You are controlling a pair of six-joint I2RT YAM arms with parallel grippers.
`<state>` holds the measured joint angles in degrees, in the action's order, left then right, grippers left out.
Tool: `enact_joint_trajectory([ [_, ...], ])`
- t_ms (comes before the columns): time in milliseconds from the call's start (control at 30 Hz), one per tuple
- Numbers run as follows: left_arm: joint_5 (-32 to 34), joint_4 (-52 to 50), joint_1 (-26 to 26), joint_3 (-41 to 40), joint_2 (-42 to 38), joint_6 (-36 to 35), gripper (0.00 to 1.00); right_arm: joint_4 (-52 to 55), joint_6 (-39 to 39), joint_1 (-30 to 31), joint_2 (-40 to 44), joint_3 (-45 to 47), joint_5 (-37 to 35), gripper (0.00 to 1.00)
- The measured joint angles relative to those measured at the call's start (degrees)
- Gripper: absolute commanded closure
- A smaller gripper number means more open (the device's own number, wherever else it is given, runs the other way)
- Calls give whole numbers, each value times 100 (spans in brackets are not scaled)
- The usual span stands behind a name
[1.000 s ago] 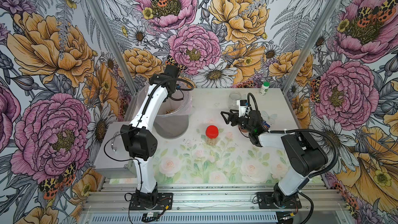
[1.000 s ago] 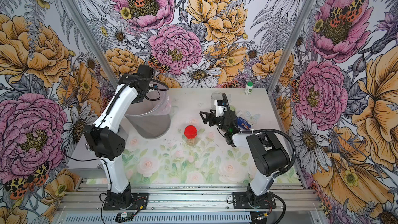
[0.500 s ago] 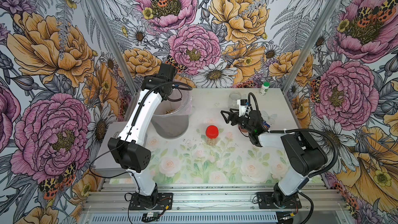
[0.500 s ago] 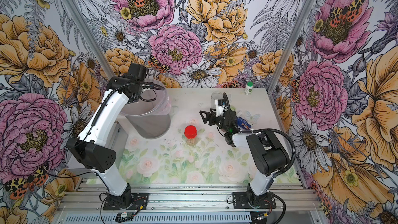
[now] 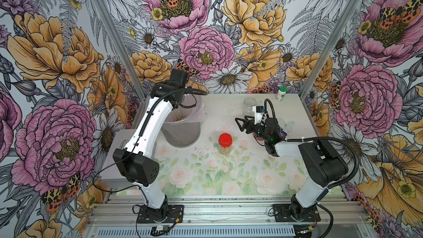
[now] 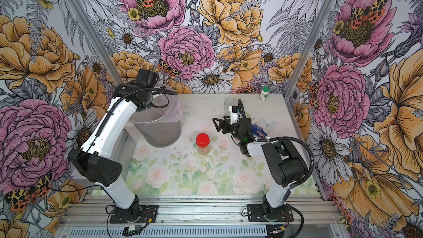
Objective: Empty moldy peanuts from jars
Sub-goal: Pour the moldy peanuts from the jar into the trash bin.
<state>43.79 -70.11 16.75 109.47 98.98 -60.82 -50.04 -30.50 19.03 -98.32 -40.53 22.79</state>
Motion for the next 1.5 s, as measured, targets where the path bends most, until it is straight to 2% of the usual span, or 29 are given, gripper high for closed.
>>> enact_joint_trajectory([
  [67,-83,-269,-79,39,273,48,67,0,-11,0,0,0,2,11],
  [167,-129,-348,-129,614,697,70,65,13,7,0,4,0,2,11],
  [267,-251,-144,-122,577,527,173,69,11,7,0,2,0,0,12],
  [333,-210,-321,-118,472,413,140,67,4,4,0,2,0,2,12],
  [400,-188,-564,-83,920,573,76,65,4,-11,0,2,0,2,11],
  [500,-186,-341,50,1414,612,92,66,4,-11,0,2,0,2,12],
  [633,-188,-297,299,988,223,286,66,4,-11,0,2,0,24,11],
  [767,-350,-361,37,901,269,680,66,9,-11,0,2,-4,175,11],
  [900,-1196,-400,-221,929,173,1152,66,177,-11,-52,2,-114,481,11],
  [1033,-2850,-313,-407,953,-153,1591,65,398,-59,-144,114,-299,962,11],
  [1133,-3733,-173,-422,892,-470,1755,64,511,-155,-243,299,-444,1340,10],
  [1300,-4800,57,-313,901,-752,2015,62,483,-505,-446,671,-577,1823,9],
  [1500,-5825,579,118,713,-758,2347,61,-190,-1491,-719,1003,-575,2304,6],
])
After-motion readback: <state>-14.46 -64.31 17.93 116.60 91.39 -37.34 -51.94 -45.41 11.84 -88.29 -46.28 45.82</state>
